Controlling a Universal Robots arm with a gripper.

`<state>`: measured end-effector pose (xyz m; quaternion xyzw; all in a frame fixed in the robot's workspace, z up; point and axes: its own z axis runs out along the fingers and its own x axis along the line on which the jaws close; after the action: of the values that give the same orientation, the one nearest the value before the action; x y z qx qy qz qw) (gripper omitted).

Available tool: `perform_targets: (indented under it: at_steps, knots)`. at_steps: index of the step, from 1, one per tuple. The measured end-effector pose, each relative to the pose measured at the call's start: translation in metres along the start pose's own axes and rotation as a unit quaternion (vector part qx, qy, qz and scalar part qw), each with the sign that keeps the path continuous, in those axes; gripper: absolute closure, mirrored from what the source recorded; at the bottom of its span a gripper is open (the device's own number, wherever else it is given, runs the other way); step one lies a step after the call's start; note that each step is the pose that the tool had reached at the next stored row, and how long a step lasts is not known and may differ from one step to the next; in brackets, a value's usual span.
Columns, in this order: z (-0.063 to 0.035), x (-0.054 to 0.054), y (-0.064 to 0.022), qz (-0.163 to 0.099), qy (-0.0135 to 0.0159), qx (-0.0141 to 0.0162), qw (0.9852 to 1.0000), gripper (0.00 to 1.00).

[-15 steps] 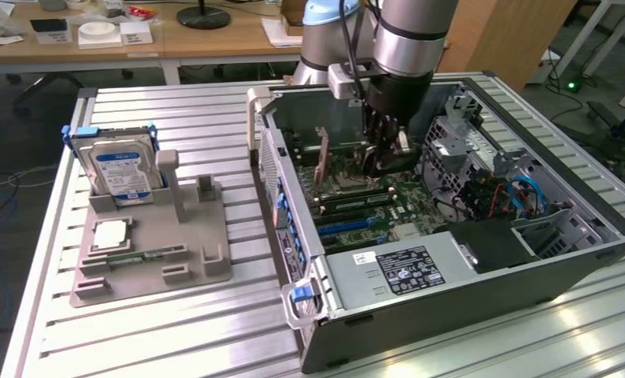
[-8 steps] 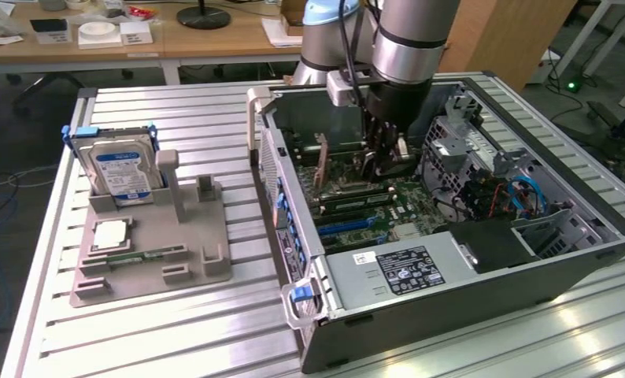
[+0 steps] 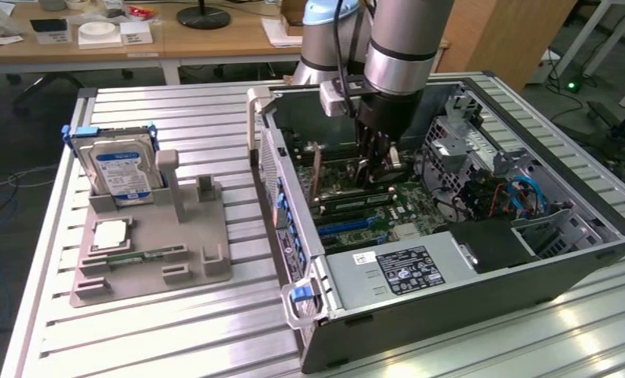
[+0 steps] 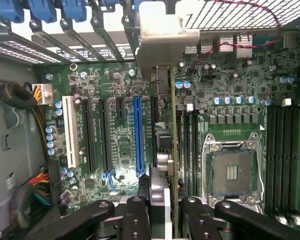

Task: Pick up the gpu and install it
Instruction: 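Insert the gpu into the slot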

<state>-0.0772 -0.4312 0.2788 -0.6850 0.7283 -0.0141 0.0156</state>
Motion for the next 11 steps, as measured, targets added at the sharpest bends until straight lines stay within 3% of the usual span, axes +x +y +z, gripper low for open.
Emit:
perform_targets:
  at_steps: [4, 11]
  knots:
    - [0.0048, 0.0, 0.0003, 0.001, 0.0003, -0.0028, 1.0, 0.71]
    - [0.0051, 0.0017, 0.0, 0.001, 0.0001, -0.0029, 1.0, 0.71]
